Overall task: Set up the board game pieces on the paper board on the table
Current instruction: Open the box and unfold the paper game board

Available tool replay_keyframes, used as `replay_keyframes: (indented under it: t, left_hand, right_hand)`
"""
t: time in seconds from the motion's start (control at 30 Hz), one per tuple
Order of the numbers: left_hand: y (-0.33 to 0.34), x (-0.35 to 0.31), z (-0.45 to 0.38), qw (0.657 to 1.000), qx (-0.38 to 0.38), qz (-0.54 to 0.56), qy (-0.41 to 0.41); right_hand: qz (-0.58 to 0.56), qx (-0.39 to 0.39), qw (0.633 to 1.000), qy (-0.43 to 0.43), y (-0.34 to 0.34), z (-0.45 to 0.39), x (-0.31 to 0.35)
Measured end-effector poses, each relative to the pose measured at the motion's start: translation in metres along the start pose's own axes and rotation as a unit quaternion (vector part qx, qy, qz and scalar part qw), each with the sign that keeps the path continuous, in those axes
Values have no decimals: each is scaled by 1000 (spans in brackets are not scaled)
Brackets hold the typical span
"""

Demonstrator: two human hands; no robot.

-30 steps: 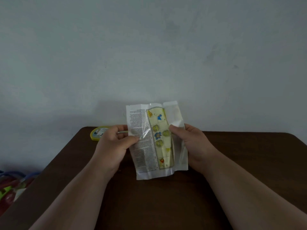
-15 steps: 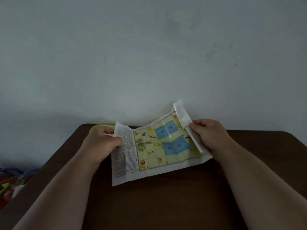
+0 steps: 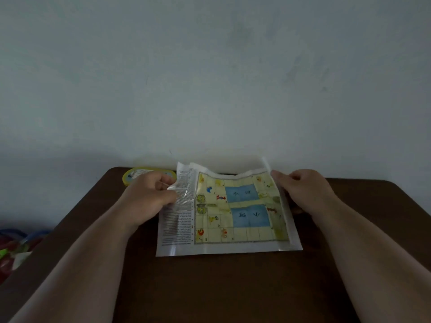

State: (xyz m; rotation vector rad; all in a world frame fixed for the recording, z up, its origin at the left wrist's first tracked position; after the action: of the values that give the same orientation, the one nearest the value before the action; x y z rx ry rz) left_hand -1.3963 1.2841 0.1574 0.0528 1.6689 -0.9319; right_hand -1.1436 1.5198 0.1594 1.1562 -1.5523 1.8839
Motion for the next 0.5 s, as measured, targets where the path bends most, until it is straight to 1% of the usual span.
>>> replay_keyframes:
  t: [0.03,0.07,0.13,0.2,0.3,0.37,0.4,0.43,0.5]
  left_hand:
    - [2,-2,2,1000,10,-7,14]
    - [5,-4,3,999,21,-13,27]
    - [9,-8,6,998,47,-28,44]
    - [13,-10,10,995,69,-46,55]
    - [17,-8,11,993,90,-39,60]
    - [18,-8,13,992,92,-37,80]
    - [19,-8,13,991,83,-36,96]
    - [18,-9,14,991,66,-40,110]
    - [14,-14,20,988,-3,-74,133]
  right_hand:
    - [55,-33,997,-49,-4,2,3]
    - [85,-57,989,-104,-7,6,8]
    - [94,-63,969,-218,-6,13,17]
    - [121,-20,938,-323,0,23,27]
    - [201,94,876,-429,18,44,38]
    - [271,164,830,-459,32,55,36]
    - [310,189,813,-455,37,60,33]
    - [335,205,804,-448,40,64,30]
    - [354,206,807,-426,40,71,25]
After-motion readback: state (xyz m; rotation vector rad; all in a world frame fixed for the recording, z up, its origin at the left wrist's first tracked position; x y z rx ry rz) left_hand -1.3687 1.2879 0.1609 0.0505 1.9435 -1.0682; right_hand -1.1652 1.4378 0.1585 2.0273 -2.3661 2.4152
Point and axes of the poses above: each hand's wrist, its own z-axis away from the middle knuckle, its own y-axis out of the palm, x = y × z, the point moved 3 cm from there along -z, towards the middle knuckle, and after that the axes turned 7 degrees about -x, right-handed, at the moved point
